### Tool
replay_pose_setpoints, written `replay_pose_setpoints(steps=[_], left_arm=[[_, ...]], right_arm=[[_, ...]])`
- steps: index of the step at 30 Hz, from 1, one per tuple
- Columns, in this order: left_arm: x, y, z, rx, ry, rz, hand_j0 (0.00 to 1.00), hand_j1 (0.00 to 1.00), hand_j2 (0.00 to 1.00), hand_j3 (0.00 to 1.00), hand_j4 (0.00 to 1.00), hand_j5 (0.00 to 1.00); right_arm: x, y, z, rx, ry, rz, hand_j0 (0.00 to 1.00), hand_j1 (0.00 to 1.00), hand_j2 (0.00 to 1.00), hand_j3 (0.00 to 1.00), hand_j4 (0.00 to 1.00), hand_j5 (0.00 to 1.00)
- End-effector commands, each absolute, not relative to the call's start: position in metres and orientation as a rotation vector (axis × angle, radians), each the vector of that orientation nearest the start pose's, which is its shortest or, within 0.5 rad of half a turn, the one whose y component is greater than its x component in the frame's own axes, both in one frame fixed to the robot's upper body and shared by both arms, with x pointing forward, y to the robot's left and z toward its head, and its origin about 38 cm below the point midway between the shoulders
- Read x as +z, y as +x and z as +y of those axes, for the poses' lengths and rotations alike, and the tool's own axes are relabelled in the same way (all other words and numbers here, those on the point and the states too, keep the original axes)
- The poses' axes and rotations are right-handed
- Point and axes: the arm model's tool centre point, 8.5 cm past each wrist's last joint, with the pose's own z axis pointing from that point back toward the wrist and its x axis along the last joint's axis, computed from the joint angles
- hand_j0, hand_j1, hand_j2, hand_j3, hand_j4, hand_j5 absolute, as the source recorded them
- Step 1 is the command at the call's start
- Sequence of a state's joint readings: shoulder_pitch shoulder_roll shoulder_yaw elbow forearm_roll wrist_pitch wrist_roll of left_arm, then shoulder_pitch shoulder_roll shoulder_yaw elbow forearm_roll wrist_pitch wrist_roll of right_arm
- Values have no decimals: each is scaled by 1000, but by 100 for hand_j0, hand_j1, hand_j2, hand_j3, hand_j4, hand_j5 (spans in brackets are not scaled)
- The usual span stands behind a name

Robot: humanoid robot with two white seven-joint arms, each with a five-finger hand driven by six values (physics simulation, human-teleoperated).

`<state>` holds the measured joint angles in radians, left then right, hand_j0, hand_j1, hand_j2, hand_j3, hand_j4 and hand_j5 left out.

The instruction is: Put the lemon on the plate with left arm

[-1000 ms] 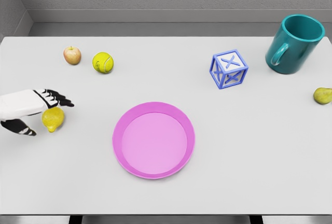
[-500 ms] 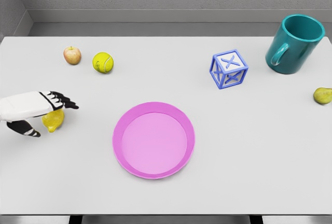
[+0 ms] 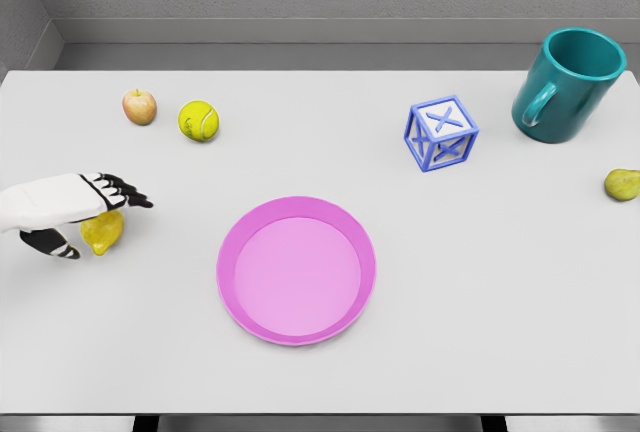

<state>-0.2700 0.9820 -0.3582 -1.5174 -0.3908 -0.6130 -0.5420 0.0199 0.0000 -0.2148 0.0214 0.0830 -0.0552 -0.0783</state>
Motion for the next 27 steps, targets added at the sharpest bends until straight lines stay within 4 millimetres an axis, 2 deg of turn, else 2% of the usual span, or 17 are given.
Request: replay_pose_setpoints(steps=[1,5,8,11,12,23,27], left_arm=[[172,370,390,-2014,379,-1186,100,100,100,100,100,100],[169,370,388,-2026,380,-1177,100,100,100,100,100,100],[169,370,389,-2035,386,-1167,87,87,87,87,87,87],[168,371,389,-2060,407,-1144,82,82,82,82,82,82],[168,371,389,-2067,413,-1140,77,77,77,77,77,77],[162,371,384,-2095,397,-1117,76,76,76,76,76,76],[160,370,383,-2099,387,-1117,64,64,64,64,64,64]], right_arm=[[-261,-16,-277,-132,-167,-15,100,100,100,100,100,100],[-261,-16,-277,-132,-167,-15,100,100,100,100,100,100],[-261,-16,-277,-132,-167,-15,100,100,100,100,100,100],[-261,-16,-277,-132,-167,-15,100,100,100,100,100,100],[-261,-16,-277,-132,-167,-15,100,100,100,100,100,100],[-261,-16,-277,-132,-167,-15,100,100,100,100,100,100],[-261,-16,-277,-132,-167,-15,100,100,100,100,100,100]])
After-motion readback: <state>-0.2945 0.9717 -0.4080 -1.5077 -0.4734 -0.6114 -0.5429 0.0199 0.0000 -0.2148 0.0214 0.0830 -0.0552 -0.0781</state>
